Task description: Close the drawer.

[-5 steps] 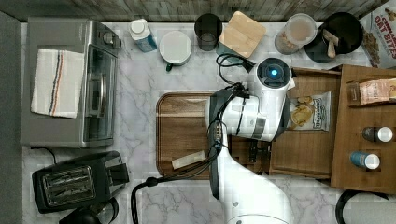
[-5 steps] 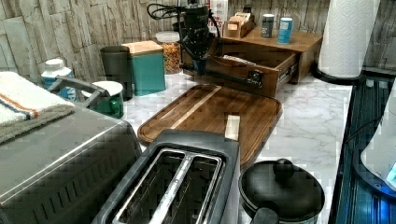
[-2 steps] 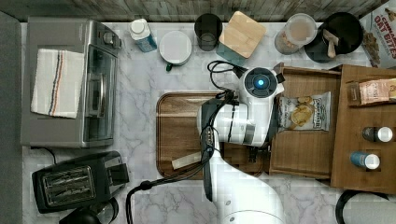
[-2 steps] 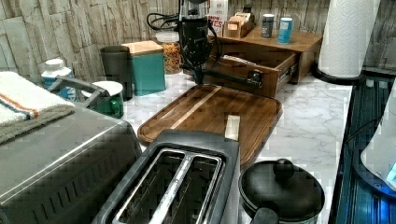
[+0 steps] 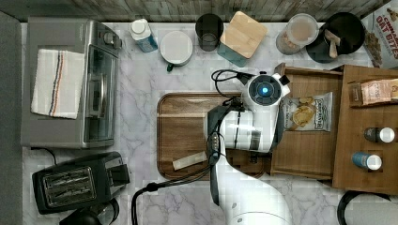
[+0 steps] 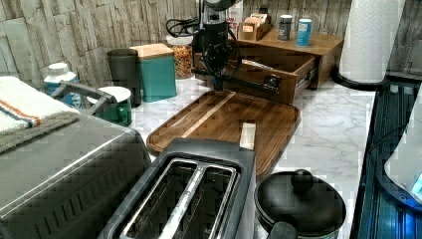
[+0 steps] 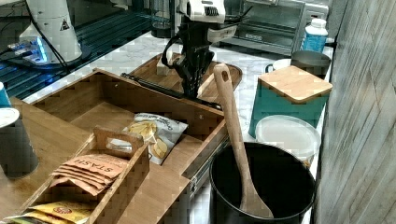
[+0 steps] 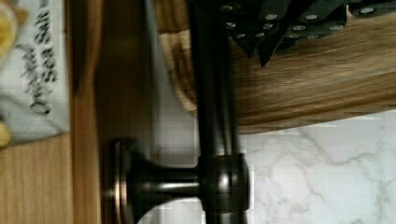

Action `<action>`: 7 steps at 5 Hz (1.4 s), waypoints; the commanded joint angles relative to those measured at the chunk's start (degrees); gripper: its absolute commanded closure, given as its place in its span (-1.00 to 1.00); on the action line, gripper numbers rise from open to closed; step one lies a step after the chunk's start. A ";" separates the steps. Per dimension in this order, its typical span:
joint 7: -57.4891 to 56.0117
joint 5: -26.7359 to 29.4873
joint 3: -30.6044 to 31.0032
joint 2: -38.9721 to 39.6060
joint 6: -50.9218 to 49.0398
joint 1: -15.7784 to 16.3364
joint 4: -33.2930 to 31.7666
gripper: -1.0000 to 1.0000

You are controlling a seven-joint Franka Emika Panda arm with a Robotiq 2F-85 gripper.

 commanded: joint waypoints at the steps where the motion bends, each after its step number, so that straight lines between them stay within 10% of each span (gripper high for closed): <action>1: -20.92 6.93 -2.84 1.11 -7.06 -11.52 12.52 1.00; 4: -39.30 11.53 -7.15 9.22 -17.04 -21.08 29.22 1.00; 5: -34.21 7.10 -9.94 1.15 -8.56 -19.23 14.76 1.00; 7: -26.77 1.40 -13.92 -0.66 -1.66 -17.68 8.59 1.00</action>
